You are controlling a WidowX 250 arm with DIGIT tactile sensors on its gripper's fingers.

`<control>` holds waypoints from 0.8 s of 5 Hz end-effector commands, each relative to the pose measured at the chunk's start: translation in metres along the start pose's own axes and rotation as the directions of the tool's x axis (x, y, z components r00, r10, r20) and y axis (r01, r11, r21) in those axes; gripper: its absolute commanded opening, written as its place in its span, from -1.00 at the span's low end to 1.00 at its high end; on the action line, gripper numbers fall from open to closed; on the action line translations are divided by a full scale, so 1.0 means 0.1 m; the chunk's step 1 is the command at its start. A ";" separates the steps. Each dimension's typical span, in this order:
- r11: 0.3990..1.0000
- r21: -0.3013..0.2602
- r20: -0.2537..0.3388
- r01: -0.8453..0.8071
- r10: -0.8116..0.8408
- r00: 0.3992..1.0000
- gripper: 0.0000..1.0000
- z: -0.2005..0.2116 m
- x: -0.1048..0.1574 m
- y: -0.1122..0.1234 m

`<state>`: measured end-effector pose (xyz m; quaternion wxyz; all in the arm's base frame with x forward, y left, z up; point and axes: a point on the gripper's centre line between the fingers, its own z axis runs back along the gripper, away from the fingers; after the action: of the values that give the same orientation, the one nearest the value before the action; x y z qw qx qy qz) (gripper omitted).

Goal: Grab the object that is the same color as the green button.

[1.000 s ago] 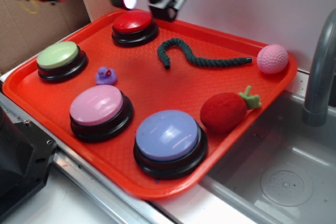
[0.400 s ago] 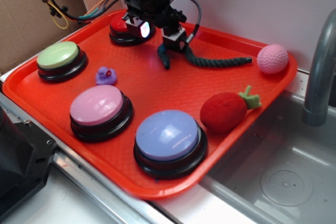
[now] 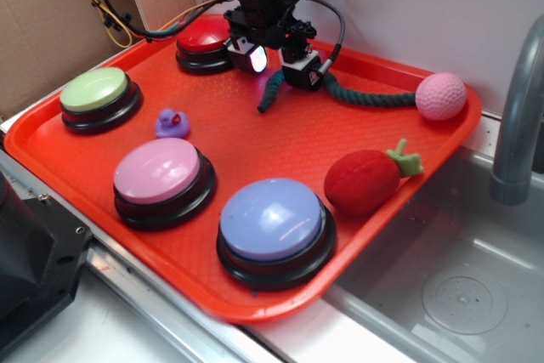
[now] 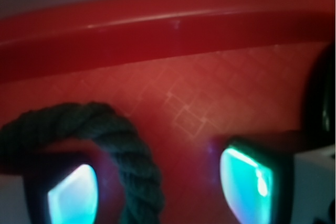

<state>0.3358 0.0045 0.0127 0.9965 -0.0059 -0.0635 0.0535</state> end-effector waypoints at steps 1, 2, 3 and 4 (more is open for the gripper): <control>0.997 0.038 0.036 -0.071 0.070 0.997 -1.00 0.08 -0.16 0.09; 0.999 0.020 0.078 -0.046 0.045 0.996 -1.00 0.26 -0.29 0.07; 1.000 0.010 0.129 -0.030 0.028 0.991 -1.00 0.59 -0.41 0.02; 0.998 0.017 0.181 -0.068 0.064 0.981 -1.00 1.08 -0.49 0.00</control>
<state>0.2662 0.0000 0.0943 0.9892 0.0108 -0.1165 0.0883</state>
